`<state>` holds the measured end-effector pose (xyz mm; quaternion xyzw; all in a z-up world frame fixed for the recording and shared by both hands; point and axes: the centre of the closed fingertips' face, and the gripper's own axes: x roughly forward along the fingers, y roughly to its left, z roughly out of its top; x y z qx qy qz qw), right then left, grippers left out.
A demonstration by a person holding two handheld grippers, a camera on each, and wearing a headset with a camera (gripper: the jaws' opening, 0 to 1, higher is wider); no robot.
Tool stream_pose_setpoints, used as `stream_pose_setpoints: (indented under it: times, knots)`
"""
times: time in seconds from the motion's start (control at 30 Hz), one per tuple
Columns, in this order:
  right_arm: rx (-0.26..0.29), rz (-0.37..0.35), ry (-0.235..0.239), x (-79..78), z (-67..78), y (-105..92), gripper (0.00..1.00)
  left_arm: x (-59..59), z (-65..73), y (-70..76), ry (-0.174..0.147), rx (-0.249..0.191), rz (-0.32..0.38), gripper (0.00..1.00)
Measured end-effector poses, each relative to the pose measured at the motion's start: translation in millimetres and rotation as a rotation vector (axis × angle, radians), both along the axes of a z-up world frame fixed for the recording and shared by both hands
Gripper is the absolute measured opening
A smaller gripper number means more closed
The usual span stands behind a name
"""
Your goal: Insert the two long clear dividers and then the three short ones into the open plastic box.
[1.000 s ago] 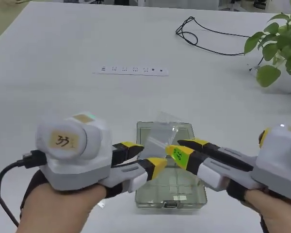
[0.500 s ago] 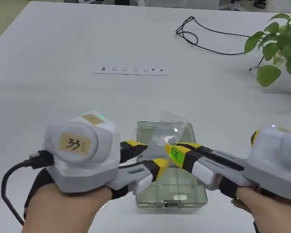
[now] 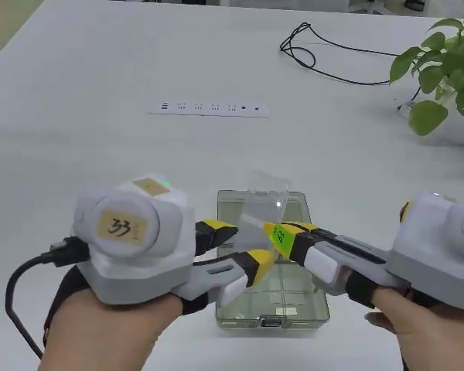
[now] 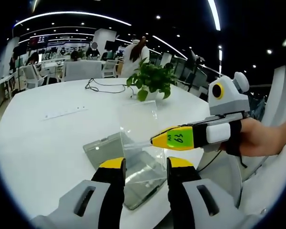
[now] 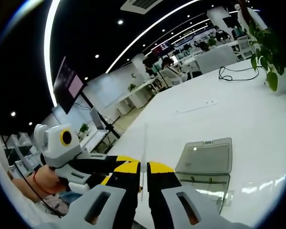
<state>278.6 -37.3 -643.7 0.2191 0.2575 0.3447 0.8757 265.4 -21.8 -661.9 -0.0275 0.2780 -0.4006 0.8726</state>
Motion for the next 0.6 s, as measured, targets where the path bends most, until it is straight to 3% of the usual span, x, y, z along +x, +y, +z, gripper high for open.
stream_pose_setpoints:
  times: [0.2, 0.33, 0.6]
  knots:
    - [0.001, 0.018, 0.009, 0.8, 1.9, 0.2, 0.06, -2.3, -1.0, -0.1, -0.004, -0.009, -0.022, 0.35]
    - [-0.016, 0.024, 0.012, 4.0, 3.5, -7.5, 0.06, -4.2, -4.4, 6.6, -0.018, -0.006, -0.034, 0.42]
    - [-0.088, 0.021, 0.031, 11.1, 0.6, -24.4, 0.06, -7.6, -9.9, 20.7, -0.058, 0.007, -0.060, 0.52]
